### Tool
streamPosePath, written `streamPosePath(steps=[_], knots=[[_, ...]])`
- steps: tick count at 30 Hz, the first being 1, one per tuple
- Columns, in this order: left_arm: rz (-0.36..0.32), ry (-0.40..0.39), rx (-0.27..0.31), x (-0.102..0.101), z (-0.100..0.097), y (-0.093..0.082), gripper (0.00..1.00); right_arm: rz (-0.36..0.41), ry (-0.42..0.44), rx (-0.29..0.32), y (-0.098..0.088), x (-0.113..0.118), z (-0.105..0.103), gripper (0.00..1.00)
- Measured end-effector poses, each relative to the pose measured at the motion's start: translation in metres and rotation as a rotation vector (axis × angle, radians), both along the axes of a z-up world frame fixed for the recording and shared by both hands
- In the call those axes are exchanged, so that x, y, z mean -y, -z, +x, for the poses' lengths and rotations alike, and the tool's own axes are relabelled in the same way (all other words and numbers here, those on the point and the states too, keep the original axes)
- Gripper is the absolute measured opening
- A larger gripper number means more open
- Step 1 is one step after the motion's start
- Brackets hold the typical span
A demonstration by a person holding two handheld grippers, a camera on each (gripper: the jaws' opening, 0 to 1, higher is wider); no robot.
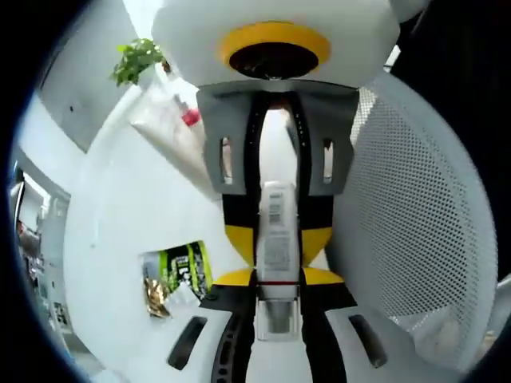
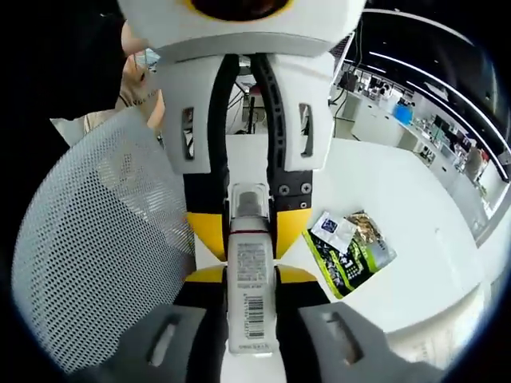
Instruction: Arrange the skincare products in the storage area until every visible bottle or jar stands upright without overlapping.
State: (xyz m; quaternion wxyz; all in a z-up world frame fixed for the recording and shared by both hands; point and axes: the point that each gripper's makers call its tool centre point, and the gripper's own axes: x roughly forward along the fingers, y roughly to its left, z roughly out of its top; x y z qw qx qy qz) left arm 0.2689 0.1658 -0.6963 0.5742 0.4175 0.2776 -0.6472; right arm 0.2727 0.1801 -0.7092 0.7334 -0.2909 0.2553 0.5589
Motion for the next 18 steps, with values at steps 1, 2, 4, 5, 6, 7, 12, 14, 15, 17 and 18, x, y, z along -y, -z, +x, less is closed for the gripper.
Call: streamPosePath(steps=[1,2,4,5,6,7,12,14,15,17,18], knots=[[-0.021,-0.006,0.018,0.0,0.003,-0.001,0.19,0.005,0.006,-0.01,0.0,0.001,0.001,0.2],[-0.026,-0.01,0.021,0.0,0.003,-0.001,0.22,0.002,0.008,-0.013,0.001,0.002,0.001,0.2],[-0.028,-0.049,0.02,-0.005,0.008,0.001,0.25,-0.007,0.001,0.018,0.001,0.004,0.003,0.2],[-0.028,-0.051,0.023,-0.007,0.009,0.002,0.28,-0.011,-0.002,0.01,0.001,0.005,0.001,0.2],[-0.032,-0.053,0.024,-0.01,0.01,0.002,0.3,-0.008,-0.002,0.014,0.001,0.005,0.001,0.21],[-0.038,-0.067,0.005,-0.013,0.01,0.003,0.31,-0.006,-0.002,0.022,-0.001,0.006,0.001,0.21],[-0.101,-0.173,-0.048,-0.025,0.016,0.002,0.27,0.016,0.017,0.017,-0.004,0.012,0.002,0.21],[-0.108,-0.181,-0.047,-0.029,0.017,0.003,0.24,0.028,0.025,0.027,-0.007,0.014,0.003,0.21],[-0.11,-0.189,-0.047,-0.032,0.017,0.004,0.23,0.046,0.023,0.022,-0.01,0.015,0.002,0.21],[-0.128,-0.217,-0.047,-0.033,0.019,0.005,0.23,0.063,0.035,0.02,-0.014,0.016,0.003,0.21],[-0.147,-0.225,-0.061,-0.031,0.017,0.003,0.21,0.07,0.035,0.02,-0.015,0.016,0.003,0.21]])
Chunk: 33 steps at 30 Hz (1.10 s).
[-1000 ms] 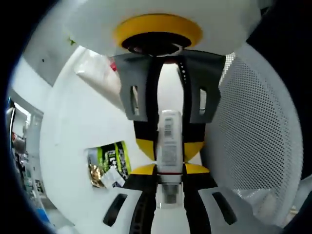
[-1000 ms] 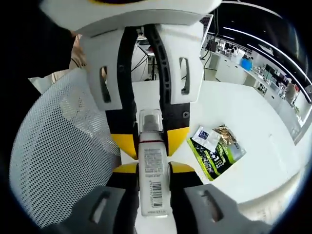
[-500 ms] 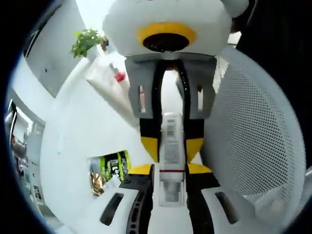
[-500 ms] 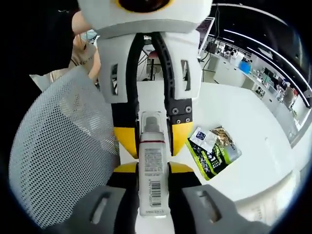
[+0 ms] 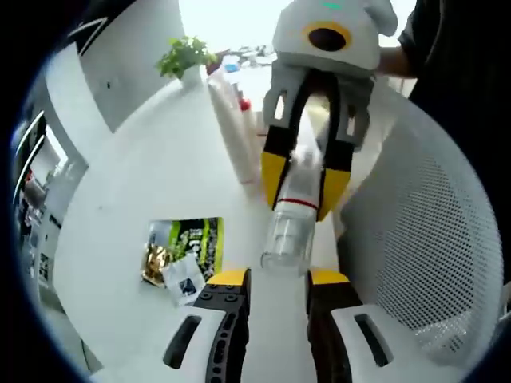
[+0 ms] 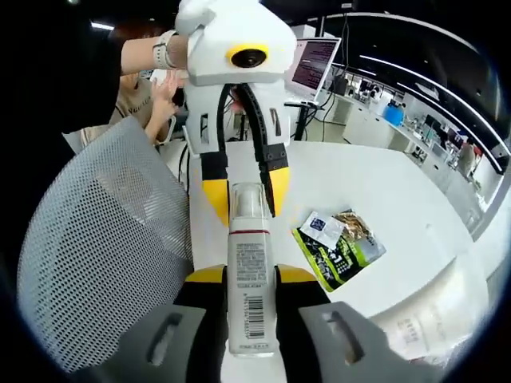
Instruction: Arrange the skincare products in the storage area until every visible bottle or jar stands upright without overlapping.
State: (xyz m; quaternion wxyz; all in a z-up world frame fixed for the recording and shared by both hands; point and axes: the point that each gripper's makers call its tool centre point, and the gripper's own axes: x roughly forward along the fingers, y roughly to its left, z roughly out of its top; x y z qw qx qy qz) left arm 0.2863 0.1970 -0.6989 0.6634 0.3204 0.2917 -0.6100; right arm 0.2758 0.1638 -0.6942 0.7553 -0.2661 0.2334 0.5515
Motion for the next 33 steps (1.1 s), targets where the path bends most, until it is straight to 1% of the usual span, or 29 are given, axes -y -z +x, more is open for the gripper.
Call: streamPosePath(steps=[1,3,4,6,9,10,11,12,14,15,17,18,19,20,21,22,24,25,27,28,32,33], knots=[[-0.045,-0.017,-0.027,0.005,-0.002,-0.003,0.2,0.012,0.007,-0.002,-0.002,0.0,0.0,0.21],[-0.094,-0.034,-0.043,0.009,-0.002,-0.008,0.18,0.029,0.011,-0.009,-0.004,0.001,0.0,0.21],[-0.101,-0.044,-0.047,0.008,-0.001,-0.009,0.19,0.057,0.023,-0.01,-0.007,0.0,0.001,0.21],[-0.14,-0.057,-0.073,0.009,-0.001,-0.011,0.18,0.082,0.035,-0.024,-0.009,0.002,0.001,0.21],[-0.218,-0.065,-0.112,0.013,-0.005,-0.02,0.19,0.112,0.063,-0.039,-0.009,0.006,0.003,0.21],[-0.234,-0.071,-0.118,0.014,-0.005,-0.022,0.2,0.125,0.069,-0.04,-0.01,0.007,0.004,0.21],[-0.257,-0.068,-0.141,0.016,-0.008,-0.024,0.21,0.154,0.075,-0.065,-0.012,0.007,0.002,0.21],[-0.302,-0.087,-0.182,0.019,-0.009,-0.028,0.22,0.19,0.075,-0.075,-0.015,0.006,0.001,0.21],[-0.36,-0.105,-0.201,0.022,-0.007,-0.035,0.25,0.229,0.088,-0.093,-0.019,0.006,0.001,0.21],[-0.389,-0.111,-0.21,0.024,-0.006,-0.039,0.25,0.261,0.098,-0.097,-0.023,0.006,0.002,0.21],[-0.486,-0.136,-0.246,0.03,-0.005,-0.054,0.26,0.312,0.11,-0.108,-0.028,0.007,0.002,0.21],[-0.519,-0.14,-0.255,0.032,-0.004,-0.059,0.26,0.342,0.125,-0.117,-0.031,0.007,0.003,0.21],[-0.552,-0.165,-0.257,0.033,0.0,-0.065,0.26,0.365,0.139,-0.128,-0.033,0.008,0.004,0.21],[-0.562,-0.168,-0.26,0.034,0.001,-0.066,0.25,0.406,0.133,-0.141,-0.038,0.007,0.002,0.21],[-0.577,-0.162,-0.263,0.036,0.001,-0.069,0.25,0.429,0.143,-0.161,-0.04,0.007,0.001,0.21],[-0.587,-0.16,-0.268,0.037,0.0,-0.07,0.25,0.45,0.152,-0.167,-0.042,0.007,0.002,0.21],[-0.654,-0.164,-0.32,0.042,-0.002,-0.078,0.25,0.49,0.149,-0.176,-0.048,0.006,0.001,0.21],[-0.695,-0.171,-0.331,0.044,-0.001,-0.084,0.25,0.515,0.158,-0.184,-0.052,0.005,0.001,0.21],[-0.728,-0.169,-0.354,0.042,0.002,-0.088,0.25,0.551,0.15,-0.206,-0.056,0.003,0.0,0.21],[-0.734,-0.168,-0.353,0.043,0.002,-0.089,0.24,0.573,0.16,-0.205,-0.06,0.003,0.001,0.21],[-0.744,-0.154,-0.368,0.046,-0.002,-0.091,0.23,0.624,0.15,-0.235,-0.066,-0.001,-0.002,0.21],[-0.747,-0.153,-0.375,0.047,-0.002,-0.092,0.23,0.63,0.151,-0.235,-0.067,-0.001,-0.002,0.21]])
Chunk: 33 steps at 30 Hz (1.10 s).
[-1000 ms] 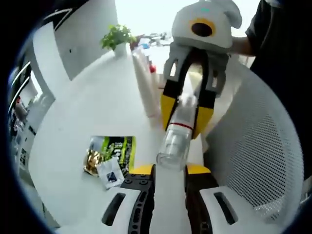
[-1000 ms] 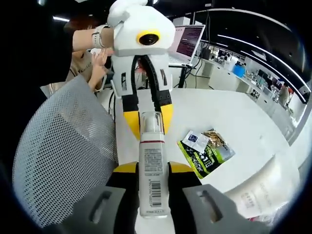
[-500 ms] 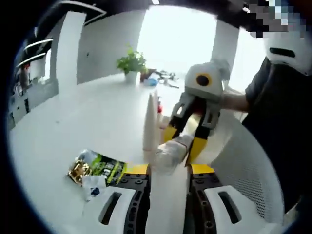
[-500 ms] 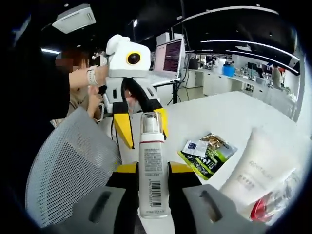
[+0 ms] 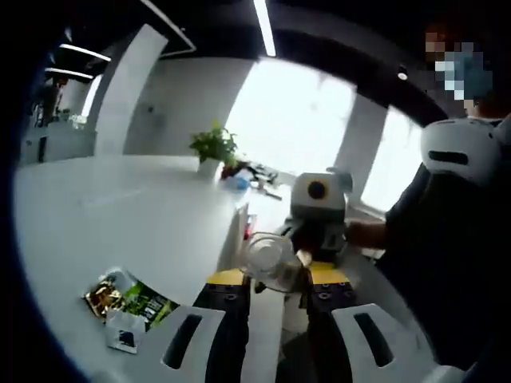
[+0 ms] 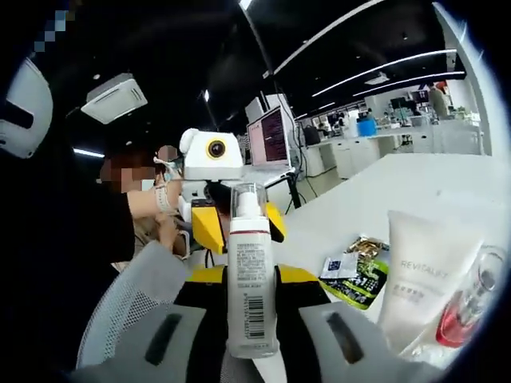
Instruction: Arrange the skincare products in the storage area until every visible bottle or jar stands upright without overlapping.
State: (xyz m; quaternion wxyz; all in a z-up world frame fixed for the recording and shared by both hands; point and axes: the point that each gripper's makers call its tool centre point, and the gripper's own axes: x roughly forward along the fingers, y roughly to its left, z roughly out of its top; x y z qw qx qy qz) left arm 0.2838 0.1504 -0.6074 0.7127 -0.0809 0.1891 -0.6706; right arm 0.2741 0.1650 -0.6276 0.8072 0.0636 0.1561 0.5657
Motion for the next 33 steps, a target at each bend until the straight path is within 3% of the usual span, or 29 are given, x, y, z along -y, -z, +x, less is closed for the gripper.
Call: streamPosePath(steps=[13,19,25,28,33], knots=[[-0.098,-0.032,-0.017,0.008,0.001,-0.013,0.22,0.088,0.008,-0.05,-0.008,-0.009,-0.002,0.21],[-0.087,-0.045,-0.038,0.008,0.001,-0.011,0.21,0.053,0.017,-0.03,-0.004,-0.009,-0.001,0.21],[-0.069,-0.055,-0.104,0.01,-0.001,-0.009,0.19,0.027,0.01,-0.011,-0.002,-0.01,-0.003,0.22],[-0.055,-0.06,-0.101,0.011,-0.003,-0.008,0.18,0.0,0.015,0.017,-0.001,-0.009,-0.003,0.22],[-0.022,-0.079,-0.109,0.017,-0.001,-0.006,0.17,-0.045,0.032,-0.006,0.006,-0.006,0.0,0.24]])
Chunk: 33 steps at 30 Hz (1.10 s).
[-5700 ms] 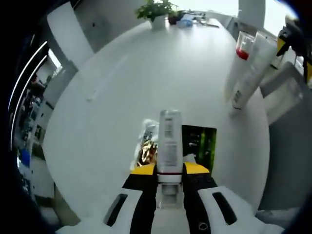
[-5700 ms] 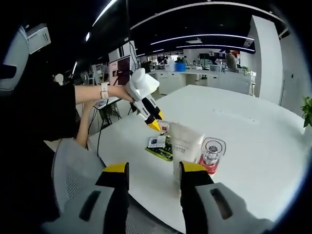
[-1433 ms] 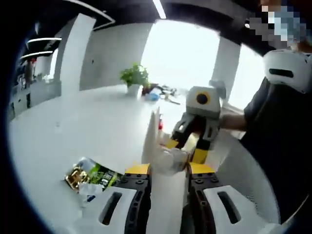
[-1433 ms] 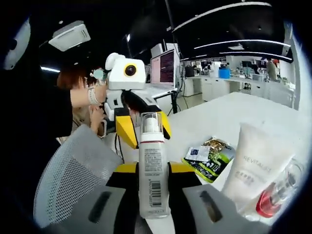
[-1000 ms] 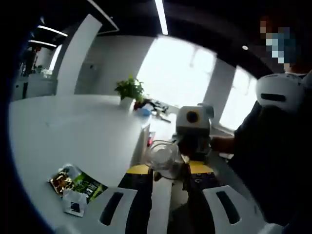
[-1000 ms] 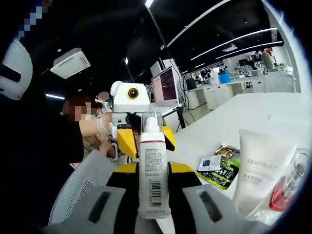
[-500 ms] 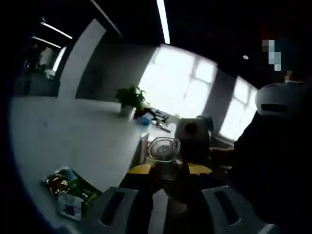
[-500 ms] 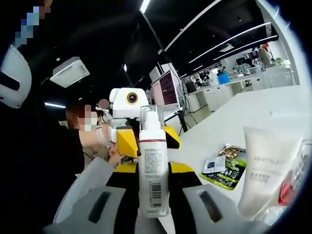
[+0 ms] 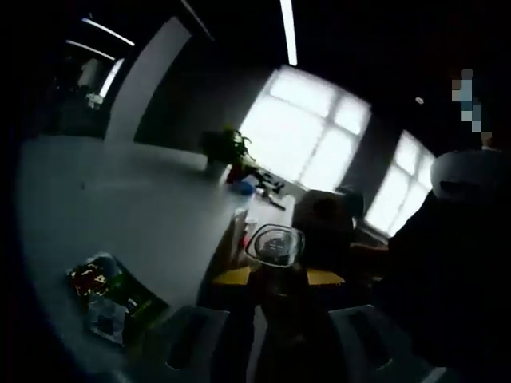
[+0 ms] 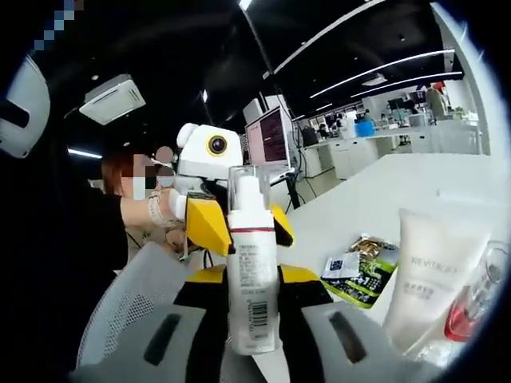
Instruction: Arrange the skincare products in the storage area until every visible bottle or jar stands upright without overlapping.
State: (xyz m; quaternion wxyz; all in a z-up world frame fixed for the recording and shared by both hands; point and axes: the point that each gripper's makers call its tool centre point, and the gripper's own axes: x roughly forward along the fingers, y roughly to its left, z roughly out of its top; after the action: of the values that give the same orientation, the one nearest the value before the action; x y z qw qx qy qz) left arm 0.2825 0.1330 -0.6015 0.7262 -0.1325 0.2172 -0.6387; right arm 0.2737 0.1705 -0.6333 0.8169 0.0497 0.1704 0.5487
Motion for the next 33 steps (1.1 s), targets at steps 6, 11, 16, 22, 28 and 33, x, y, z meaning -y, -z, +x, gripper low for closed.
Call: streamPosePath(steps=[6,11,16,22,28,33], knots=[[0.133,-0.05,0.065,-0.002,0.013,0.017,0.17,-0.075,0.041,0.001,0.014,0.007,0.005,0.33],[0.191,-0.079,0.069,-0.002,0.015,0.029,0.17,-0.124,0.058,0.011,0.02,0.017,0.007,0.33],[0.277,-0.125,0.087,-0.006,0.02,0.045,0.17,-0.157,0.063,-0.007,0.024,0.027,0.005,0.33],[0.396,-0.15,0.145,-0.008,0.021,0.064,0.17,-0.152,0.079,0.016,0.015,0.032,0.004,0.32],[0.444,-0.15,0.199,-0.001,0.019,0.075,0.17,-0.14,0.087,0.034,0.01,0.026,0.004,0.31],[0.474,-0.15,0.235,0.0,0.018,0.079,0.17,-0.109,0.167,0.043,0.003,0.029,0.017,0.29]])
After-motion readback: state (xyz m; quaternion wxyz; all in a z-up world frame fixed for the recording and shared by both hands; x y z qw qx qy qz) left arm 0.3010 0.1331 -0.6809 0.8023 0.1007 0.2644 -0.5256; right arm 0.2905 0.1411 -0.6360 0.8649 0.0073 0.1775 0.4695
